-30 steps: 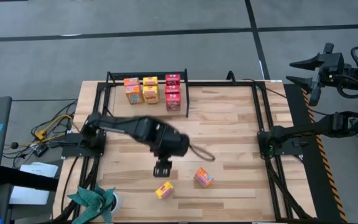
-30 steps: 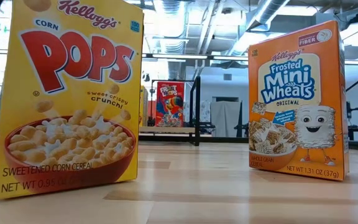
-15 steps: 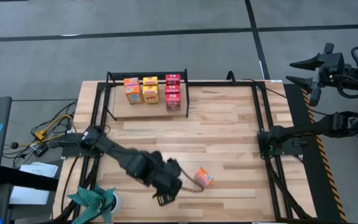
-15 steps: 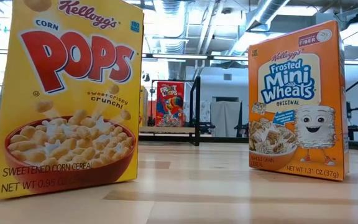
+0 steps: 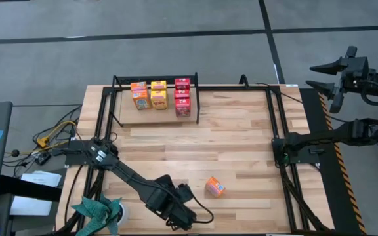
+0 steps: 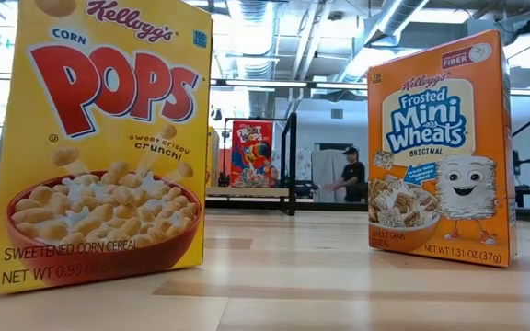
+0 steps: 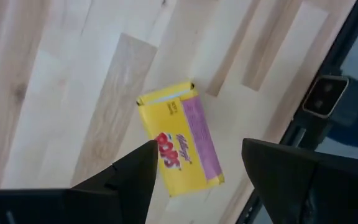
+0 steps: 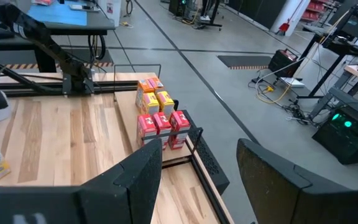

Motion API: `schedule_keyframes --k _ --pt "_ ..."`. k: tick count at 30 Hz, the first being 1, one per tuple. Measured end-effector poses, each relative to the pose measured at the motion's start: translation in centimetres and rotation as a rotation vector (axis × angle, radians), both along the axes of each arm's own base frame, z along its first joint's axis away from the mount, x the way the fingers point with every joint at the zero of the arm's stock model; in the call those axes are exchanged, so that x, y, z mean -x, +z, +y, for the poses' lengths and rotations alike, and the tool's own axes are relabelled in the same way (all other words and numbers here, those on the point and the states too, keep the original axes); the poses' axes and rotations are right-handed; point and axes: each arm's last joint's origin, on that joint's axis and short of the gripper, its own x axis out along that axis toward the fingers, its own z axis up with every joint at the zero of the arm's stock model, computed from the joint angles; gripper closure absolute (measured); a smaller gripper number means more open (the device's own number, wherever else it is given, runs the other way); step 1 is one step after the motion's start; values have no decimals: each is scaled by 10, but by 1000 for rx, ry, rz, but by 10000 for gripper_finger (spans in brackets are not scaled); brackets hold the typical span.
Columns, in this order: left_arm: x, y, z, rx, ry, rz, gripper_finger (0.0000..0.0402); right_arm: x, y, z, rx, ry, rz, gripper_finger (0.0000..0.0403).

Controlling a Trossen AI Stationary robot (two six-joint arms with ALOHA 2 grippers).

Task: Stack cereal on shelf
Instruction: Put the yellow cereal box on the shelf aligned with the other yellow cereal box

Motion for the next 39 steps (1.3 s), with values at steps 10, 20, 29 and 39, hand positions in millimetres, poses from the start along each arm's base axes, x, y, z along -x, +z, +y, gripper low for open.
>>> schedule_keyframes --k 10,20,29,39 --pt "2 2 2 -43 51 -22 177 0 0 0 0 1 -1 171" --pt "2 3 -1 -10 153 -55 177 0 0 0 0 1 0 171" --pt "-3 -16 -4 1 172 -65 177 0 0 0 0 1 0 171" --pt "4 -14 1 -45 164 -7 177 0 0 0 0 1 0 171"
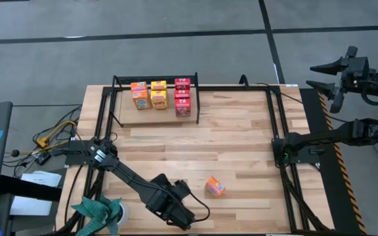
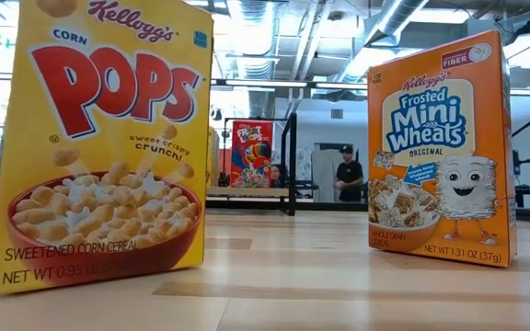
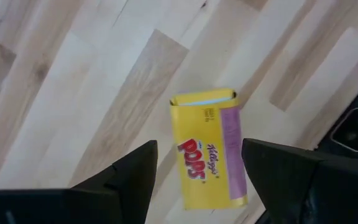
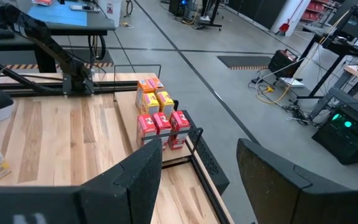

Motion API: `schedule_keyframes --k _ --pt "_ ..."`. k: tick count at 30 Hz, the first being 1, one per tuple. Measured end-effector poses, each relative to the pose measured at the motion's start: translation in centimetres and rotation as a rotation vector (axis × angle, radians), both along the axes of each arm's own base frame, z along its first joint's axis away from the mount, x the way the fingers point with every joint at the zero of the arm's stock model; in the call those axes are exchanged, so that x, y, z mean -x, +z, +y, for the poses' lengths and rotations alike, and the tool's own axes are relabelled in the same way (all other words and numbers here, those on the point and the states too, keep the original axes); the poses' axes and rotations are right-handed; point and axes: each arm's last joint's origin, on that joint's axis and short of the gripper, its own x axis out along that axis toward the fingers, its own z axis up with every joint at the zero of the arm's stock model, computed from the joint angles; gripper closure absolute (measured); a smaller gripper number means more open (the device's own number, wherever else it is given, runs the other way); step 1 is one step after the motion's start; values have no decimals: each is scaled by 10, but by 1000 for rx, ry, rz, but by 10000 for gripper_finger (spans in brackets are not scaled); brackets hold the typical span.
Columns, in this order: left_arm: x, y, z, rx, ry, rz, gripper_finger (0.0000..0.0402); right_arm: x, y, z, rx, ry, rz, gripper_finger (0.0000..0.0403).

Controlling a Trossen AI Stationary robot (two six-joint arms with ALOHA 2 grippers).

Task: Stack cereal on shelf
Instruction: Put the yellow cereal box on the shelf aligned with the other yellow cereal box

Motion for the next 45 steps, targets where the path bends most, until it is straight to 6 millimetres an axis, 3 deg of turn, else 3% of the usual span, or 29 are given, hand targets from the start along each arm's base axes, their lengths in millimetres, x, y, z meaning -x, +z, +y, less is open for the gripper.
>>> schedule_keyframes --k 27,36,42,45 --pt "1 5 -1 27 13 -22 177 0 0 0 0 0 0 171" --pt "16 13 6 31 59 -41 177 0 0 0 0 0 0 171" --pt "39 -5 14 249 95 -172 177 0 0 0 0 0 0 171" --pt "50 0 21 339 108 -202 177 0 0 0 0 0 0 171"
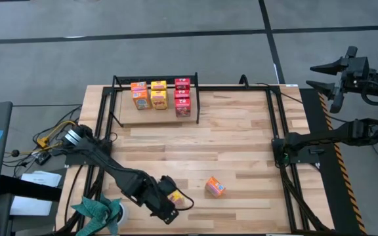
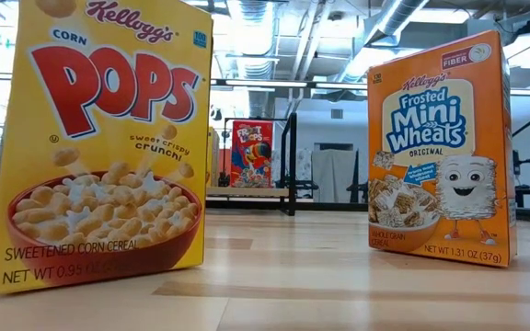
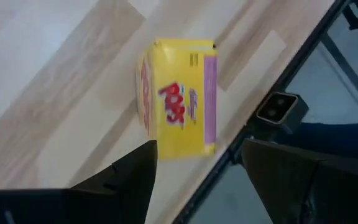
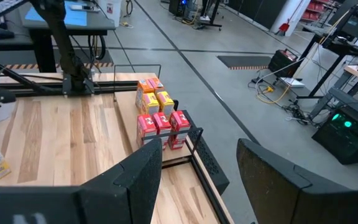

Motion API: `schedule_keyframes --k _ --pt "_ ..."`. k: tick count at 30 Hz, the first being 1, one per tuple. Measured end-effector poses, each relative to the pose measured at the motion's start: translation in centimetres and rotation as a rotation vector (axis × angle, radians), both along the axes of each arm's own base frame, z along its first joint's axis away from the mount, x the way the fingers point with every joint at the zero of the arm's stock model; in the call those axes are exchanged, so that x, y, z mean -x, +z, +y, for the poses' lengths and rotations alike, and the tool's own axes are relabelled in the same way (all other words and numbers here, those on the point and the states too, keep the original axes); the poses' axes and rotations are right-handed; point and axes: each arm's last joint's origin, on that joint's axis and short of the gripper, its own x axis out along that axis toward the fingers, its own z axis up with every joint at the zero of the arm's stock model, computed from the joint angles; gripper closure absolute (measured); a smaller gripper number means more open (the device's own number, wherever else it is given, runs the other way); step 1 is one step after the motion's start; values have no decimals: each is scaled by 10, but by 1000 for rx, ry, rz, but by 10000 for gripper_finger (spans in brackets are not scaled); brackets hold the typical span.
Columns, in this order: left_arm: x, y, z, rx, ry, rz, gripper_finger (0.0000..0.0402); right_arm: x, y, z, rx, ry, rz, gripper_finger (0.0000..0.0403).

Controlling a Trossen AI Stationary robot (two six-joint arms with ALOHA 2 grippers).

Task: Stack cereal on shelf
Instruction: Put the yellow cereal box on the shelf aligned with the other yellow cereal box

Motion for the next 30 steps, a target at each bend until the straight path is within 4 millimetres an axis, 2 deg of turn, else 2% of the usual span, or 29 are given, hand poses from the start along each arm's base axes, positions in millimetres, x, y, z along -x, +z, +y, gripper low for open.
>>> schedule_keyframes --k 5,14,16,19,24,30 --pt "-1 0 5 -23 -64 4 177 0 0 0 0 0 0 171" --pt "-15 -2 26 -72 -139 7 177 0 0 0 -1 0 0 171" --pt "-22 -8 29 -68 -134 15 177 0 0 0 -1 0 0 171" --pt "-31 -20 27 -72 -158 48 177 0 0 0 -1 0 0 171" --pt "-47 -23 21 -67 -210 36 177 0 0 0 -1 -1 0 171" --pt "-42 -13 25 -98 -191 110 177 0 0 0 -1 0 1 171"
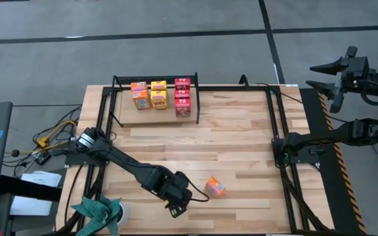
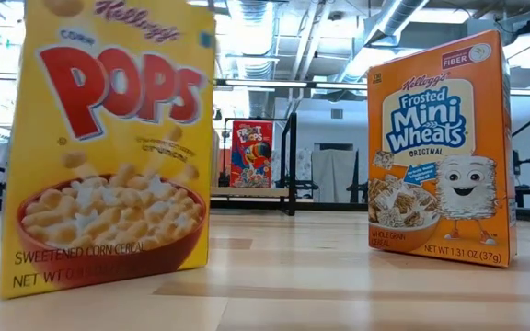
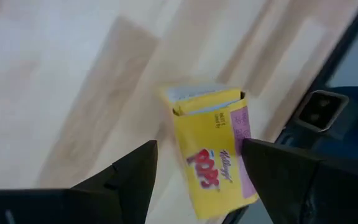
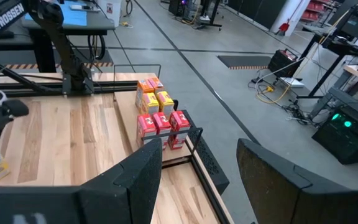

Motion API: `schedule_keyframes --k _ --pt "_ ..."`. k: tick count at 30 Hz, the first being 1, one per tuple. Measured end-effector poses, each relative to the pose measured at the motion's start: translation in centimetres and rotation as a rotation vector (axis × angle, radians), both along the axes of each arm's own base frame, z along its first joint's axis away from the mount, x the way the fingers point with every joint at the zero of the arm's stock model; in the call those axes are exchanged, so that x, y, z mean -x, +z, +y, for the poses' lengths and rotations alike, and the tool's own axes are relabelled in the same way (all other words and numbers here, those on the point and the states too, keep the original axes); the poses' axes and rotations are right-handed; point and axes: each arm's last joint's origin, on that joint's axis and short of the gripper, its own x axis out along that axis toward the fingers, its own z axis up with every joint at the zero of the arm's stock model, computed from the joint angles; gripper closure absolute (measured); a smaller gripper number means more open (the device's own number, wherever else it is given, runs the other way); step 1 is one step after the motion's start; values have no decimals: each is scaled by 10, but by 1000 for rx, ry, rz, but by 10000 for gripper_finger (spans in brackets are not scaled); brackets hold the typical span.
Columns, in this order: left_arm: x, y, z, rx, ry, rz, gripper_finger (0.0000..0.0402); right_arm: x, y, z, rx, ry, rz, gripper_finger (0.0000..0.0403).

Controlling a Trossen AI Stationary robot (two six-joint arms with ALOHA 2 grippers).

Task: Stack cereal on shelf
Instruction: Put the yellow cereal box on the shelf aligned with the other yellow cereal box

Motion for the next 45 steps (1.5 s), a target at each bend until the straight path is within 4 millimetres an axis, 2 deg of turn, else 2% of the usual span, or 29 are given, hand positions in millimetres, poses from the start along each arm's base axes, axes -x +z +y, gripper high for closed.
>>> schedule_keyframes --k 7,31,37,45 --pt "3 14 1 3 47 18 178 0 0 0 0 0 0 171" --pt "-1 16 -3 140 124 27 178 0 0 0 0 0 0 171" --pt "3 14 0 103 89 71 178 0 0 0 0 0 0 171" --pt "-5 14 14 59 -32 46 178 0 0 0 1 0 0 171"
